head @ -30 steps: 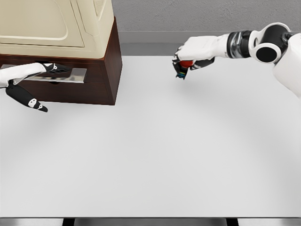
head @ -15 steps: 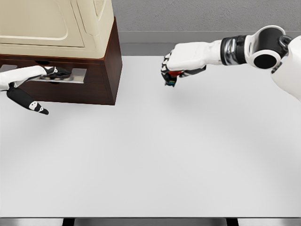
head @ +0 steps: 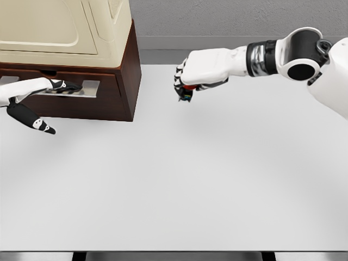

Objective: Open the cabinet drawer with left arm, and place a switch into the drawer with right arm

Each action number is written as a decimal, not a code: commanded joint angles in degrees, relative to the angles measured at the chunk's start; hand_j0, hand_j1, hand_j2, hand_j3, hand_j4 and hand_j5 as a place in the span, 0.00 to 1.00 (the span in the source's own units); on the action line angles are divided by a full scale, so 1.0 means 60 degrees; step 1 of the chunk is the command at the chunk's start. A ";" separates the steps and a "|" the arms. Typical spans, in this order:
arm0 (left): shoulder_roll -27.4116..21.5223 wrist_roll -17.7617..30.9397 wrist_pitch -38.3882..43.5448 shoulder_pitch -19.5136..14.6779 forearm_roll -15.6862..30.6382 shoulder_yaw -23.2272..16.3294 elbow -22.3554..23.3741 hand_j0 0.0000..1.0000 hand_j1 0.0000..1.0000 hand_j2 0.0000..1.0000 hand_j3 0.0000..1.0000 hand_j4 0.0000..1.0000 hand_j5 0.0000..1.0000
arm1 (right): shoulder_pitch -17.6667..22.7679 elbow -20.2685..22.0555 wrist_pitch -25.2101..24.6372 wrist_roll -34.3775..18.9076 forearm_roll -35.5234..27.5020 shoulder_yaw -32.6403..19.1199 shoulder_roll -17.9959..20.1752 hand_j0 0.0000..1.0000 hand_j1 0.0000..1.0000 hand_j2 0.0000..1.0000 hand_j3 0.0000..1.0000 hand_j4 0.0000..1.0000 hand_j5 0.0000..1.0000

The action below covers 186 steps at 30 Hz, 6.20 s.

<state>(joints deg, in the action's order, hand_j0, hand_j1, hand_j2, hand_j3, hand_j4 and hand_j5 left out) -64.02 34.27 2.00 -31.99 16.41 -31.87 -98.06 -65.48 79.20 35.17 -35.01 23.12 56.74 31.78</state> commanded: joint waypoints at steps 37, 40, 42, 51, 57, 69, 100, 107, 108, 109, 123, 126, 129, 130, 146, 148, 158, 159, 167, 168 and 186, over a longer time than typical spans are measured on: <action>-0.1254 0.0122 0.0062 0.0410 0.2378 -0.0137 -0.0487 1.00 1.00 1.00 1.00 1.00 1.00 | -0.0615 0.0217 -0.0028 0.0001 -0.0045 0.0079 -0.1049 0.46 0.46 0.46 0.46 0.46 0.46; -0.1386 0.0122 0.0062 0.0469 0.2510 -0.0152 -0.0487 1.00 1.00 1.00 1.00 1.00 1.00 | -0.0615 0.0232 -0.0028 0.0001 -0.0045 0.0079 -0.1049 0.46 0.46 0.46 0.46 0.46 0.46; -0.1503 0.0122 0.0062 0.0557 0.2583 -0.0152 -0.0487 1.00 1.00 1.00 1.00 1.00 1.00 | -0.0630 0.0232 -0.0028 0.0001 -0.0045 0.0079 -0.1049 0.46 0.46 0.46 0.46 0.46 0.46; -0.1840 0.0122 0.0047 0.0689 0.2832 -0.0152 -0.0502 1.00 1.00 1.00 1.00 1.00 1.00 | -0.0615 0.0496 -0.0028 0.0001 -0.0045 0.0079 -0.1005 0.46 0.46 0.46 0.46 0.46 0.46; -0.2089 0.0122 0.0062 0.0835 0.2978 -0.0152 -0.0502 1.00 1.00 1.00 1.00 1.00 1.00 | -0.0645 0.0671 -0.0028 0.0001 -0.0191 0.0079 -0.1005 0.46 0.46 0.46 0.46 0.46 0.46; -0.2367 0.0122 0.0062 0.0967 0.3052 -0.0152 -0.0502 1.00 1.00 1.00 1.00 1.00 1.00 | -0.0776 0.0642 -0.0028 0.0001 -0.0441 0.0079 -0.1049 0.46 0.46 0.46 0.46 0.46 0.46; -0.2997 0.0122 0.0062 0.1480 0.3184 -0.0152 -0.0502 1.00 1.00 1.00 1.00 1.00 1.00 | -0.1538 0.0056 -0.0910 0.0001 -0.0485 0.0270 -0.2660 0.46 0.46 0.46 0.46 0.46 0.46; -0.3026 0.0122 0.0062 0.1509 0.3198 -0.0152 -0.0502 1.00 1.00 1.00 1.00 1.00 1.00 | -0.1655 -0.0383 -0.0954 0.0001 -0.0470 0.0372 -0.2997 0.46 0.46 0.46 0.46 0.46 0.46; -0.3085 0.0122 0.0047 0.1523 0.3184 -0.0152 -0.0502 1.00 1.00 1.00 1.00 1.00 1.00 | -0.1655 -0.0412 -0.0954 0.0001 -0.0470 0.0372 -0.3011 0.46 0.46 0.46 0.46 0.46 0.46; -0.3085 0.0122 0.0062 0.1567 0.3184 -0.0152 -0.0502 1.00 1.00 1.00 1.00 1.00 1.00 | -0.1670 -0.0413 -0.0954 0.0001 -0.0470 0.0387 -0.3011 0.46 0.46 0.46 0.46 0.46 0.46; -0.3115 0.0122 0.0033 0.1641 0.3184 -0.0137 -0.0502 1.00 1.00 1.00 1.00 1.00 1.00 | -0.1743 -0.1247 -0.0940 0.0001 -0.0455 0.0651 -0.3670 0.46 0.46 0.46 0.46 0.46 0.46; -0.3129 0.0122 0.0018 0.1641 0.3184 -0.0137 -0.0502 1.00 1.00 1.00 1.00 1.00 1.00 | -0.1816 -0.1584 -0.0925 0.0001 -0.0455 0.0709 -0.3905 0.48 0.48 0.48 0.48 0.48 0.48; -0.3129 0.0122 -0.0026 0.1641 0.3184 -0.0137 -0.0502 1.00 1.00 1.00 1.00 1.00 1.00 | -0.1816 -0.1731 -0.0925 0.0001 -0.0455 0.0753 -0.4051 0.48 0.48 0.48 0.48 0.48 0.48; -0.3129 0.0122 -0.0026 0.1641 0.3184 -0.0137 -0.0502 1.00 1.00 1.00 1.00 1.00 1.00 | -0.1831 -0.1746 -0.0939 0.0001 -0.0455 0.0753 -0.4051 0.48 0.48 0.48 0.48 0.48 0.48; -0.3129 0.0122 -0.0378 0.1655 0.3242 -0.0122 -0.0502 1.00 1.00 1.00 1.00 1.00 1.00 | -0.1231 0.0642 -0.0028 0.0001 -0.0938 0.0109 -0.1562 1.00 1.00 1.00 1.00 1.00 1.00; -0.3129 0.0122 -0.0378 0.1655 0.3228 -0.0122 -0.0502 1.00 1.00 1.00 1.00 1.00 1.00 | -0.0806 0.0686 -0.0028 0.0092 -0.1627 -0.0243 -0.0654 1.00 1.00 1.00 1.00 1.00 1.00; -0.3129 0.0122 -0.0378 0.1655 0.3228 -0.0122 -0.0502 0.96 0.96 0.96 0.96 0.96 0.96 | 0.0776 0.0628 -0.0028 0.0001 -0.1891 -0.0492 0.1793 1.00 1.00 1.00 1.00 1.00 1.00; -0.3129 0.0122 -0.0378 0.1655 0.3228 -0.0122 -0.0502 0.96 0.96 0.96 0.96 0.96 0.96 | 0.0849 0.0584 -0.0028 0.0001 -0.1891 -0.0492 0.1866 1.00 1.00 1.00 1.00 1.00 1.00; -0.3129 0.0122 -0.0451 0.1611 0.3242 -0.0020 -0.0502 0.95 0.95 0.95 0.95 0.95 0.95 | 0.1069 -0.0236 -0.0028 0.0165 -0.1906 -0.0492 0.2072 1.00 1.00 1.00 1.00 1.00 1.00; -0.3202 0.0122 -0.0465 0.1597 0.3330 -0.0020 -0.0502 0.96 0.96 0.96 0.96 0.96 0.96 | 0.1069 -0.0471 -0.0028 0.0165 -0.1906 -0.0492 0.2072 1.00 1.00 1.00 1.00 1.00 1.00; -0.4169 0.0122 -0.0890 0.1114 0.4370 0.0127 -0.0517 0.96 0.96 0.96 0.96 0.96 0.96 | 0.1582 -0.1731 -0.0028 0.0165 -0.1906 -0.0829 0.2071 1.00 1.00 1.00 1.00 1.00 1.00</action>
<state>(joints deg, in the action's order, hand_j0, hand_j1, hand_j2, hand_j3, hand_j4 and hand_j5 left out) -88.19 35.05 -3.17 -25.93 41.13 -31.30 -101.14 -55.72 69.00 35.16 -34.05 12.03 52.06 44.27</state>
